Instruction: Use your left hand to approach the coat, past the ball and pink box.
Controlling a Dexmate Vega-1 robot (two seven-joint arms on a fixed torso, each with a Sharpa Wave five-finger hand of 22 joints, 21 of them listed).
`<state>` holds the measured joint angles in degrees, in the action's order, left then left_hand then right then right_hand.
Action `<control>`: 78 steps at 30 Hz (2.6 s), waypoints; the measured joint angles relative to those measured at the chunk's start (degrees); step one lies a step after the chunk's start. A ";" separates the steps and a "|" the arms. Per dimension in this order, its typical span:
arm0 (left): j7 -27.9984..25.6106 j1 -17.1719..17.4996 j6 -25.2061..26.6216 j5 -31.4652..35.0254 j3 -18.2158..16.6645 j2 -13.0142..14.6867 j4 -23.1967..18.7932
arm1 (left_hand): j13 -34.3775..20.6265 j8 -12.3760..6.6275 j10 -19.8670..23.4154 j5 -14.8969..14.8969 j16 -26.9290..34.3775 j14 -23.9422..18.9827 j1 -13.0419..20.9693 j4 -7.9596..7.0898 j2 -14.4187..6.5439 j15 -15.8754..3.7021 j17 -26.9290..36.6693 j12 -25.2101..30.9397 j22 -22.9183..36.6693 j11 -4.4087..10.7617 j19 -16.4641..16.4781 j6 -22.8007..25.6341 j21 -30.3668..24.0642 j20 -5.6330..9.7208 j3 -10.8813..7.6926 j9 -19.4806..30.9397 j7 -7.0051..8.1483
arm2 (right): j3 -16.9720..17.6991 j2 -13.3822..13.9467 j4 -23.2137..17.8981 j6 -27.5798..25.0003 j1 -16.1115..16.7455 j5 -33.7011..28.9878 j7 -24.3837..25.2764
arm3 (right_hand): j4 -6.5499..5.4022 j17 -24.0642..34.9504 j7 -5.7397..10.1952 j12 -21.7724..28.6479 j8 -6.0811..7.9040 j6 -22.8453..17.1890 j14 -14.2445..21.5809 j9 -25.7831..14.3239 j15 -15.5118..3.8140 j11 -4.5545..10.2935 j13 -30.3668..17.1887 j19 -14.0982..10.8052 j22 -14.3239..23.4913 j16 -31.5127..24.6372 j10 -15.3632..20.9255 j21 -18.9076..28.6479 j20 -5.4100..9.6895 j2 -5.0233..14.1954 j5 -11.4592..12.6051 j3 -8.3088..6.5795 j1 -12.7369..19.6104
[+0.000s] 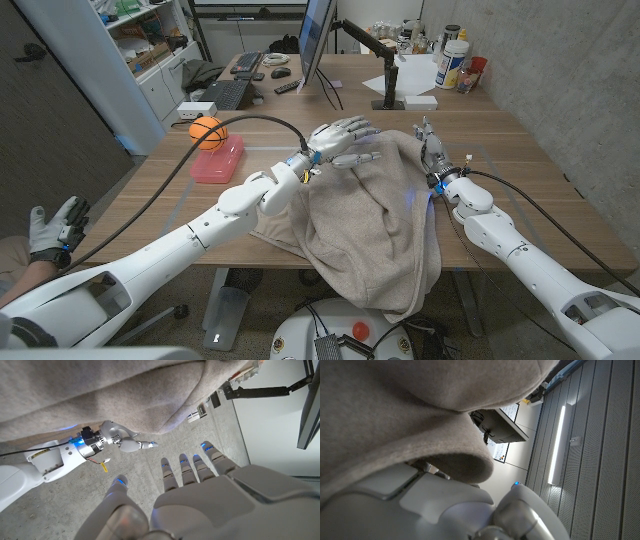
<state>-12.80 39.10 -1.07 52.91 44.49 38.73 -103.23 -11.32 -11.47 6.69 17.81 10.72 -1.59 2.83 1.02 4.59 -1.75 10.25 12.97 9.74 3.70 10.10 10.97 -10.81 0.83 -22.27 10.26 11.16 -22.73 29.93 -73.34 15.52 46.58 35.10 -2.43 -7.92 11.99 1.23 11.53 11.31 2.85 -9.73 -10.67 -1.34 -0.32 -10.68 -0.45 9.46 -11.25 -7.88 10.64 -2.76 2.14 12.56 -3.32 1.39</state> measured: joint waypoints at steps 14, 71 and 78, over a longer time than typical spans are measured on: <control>1.11 -0.62 0.39 1.61 0.80 0.01 0.54 | 0.00 0.00 1.78 0.44 0.00 -1.12 0.00 -0.22 0.00 -0.30 0.00 0.00 -0.01 0.28 0.42 0.82 0.00 0.41 0.25 0.00 0.21 | 0.01 0.03 0.00 0.09 0.00 0.00 -0.03 | 0.00 -0.28 -0.01 0.00 -0.39 0.44 0.00 0.00 0.00 -0.51 0.00 0.00 0.00 0.00 0.10 0.00 0.00 0.00 0.00 0.00 0.00; -1.09 -0.84 -1.34 3.07 2.20 -0.31 1.43 | 0.00 0.00 3.01 1.32 0.33 -1.94 0.00 -0.22 0.00 -0.30 0.00 0.46 -0.01 0.49 0.42 2.15 0.00 0.38 0.71 -0.01 0.10 | -0.08 0.02 0.20 -0.17 -0.13 -0.05 -0.04 | 0.16 -0.26 -0.01 -0.34 -0.38 0.43 0.00 0.00 0.00 -0.50 0.00 0.00 0.00 0.00 0.10 0.00 0.00 0.30 0.00 0.16 0.30; -0.82 -0.66 -1.48 3.64 2.33 -0.18 1.15 | 0.00 0.00 3.01 1.32 0.33 -1.94 0.00 -0.04 0.00 -0.30 0.00 0.46 -0.01 0.48 0.42 2.15 0.00 0.38 0.89 -0.01 0.11 | -0.11 0.01 0.28 -0.03 -0.18 -0.09 -0.19 | 0.16 -0.26 -0.01 -0.34 -0.38 0.43 0.00 0.00 0.00 -0.50 0.00 0.00 0.00 0.00 0.10 0.00 0.00 0.30 0.00 0.16 0.30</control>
<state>-13.62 38.44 -2.55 56.55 46.82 38.56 -102.09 -11.31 -11.47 9.70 19.13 11.05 -3.53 2.83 0.98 4.59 -2.05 10.25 13.43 9.73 4.19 10.52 13.12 -10.81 1.21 -21.38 10.25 11.26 -22.84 29.94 -73.06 15.49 46.41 35.01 -2.62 -7.76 11.73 1.22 11.19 10.92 3.29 -9.73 -10.67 -1.34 -0.83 -10.68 -0.45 9.46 -11.25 -7.78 10.64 -2.76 2.44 12.56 -3.17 1.69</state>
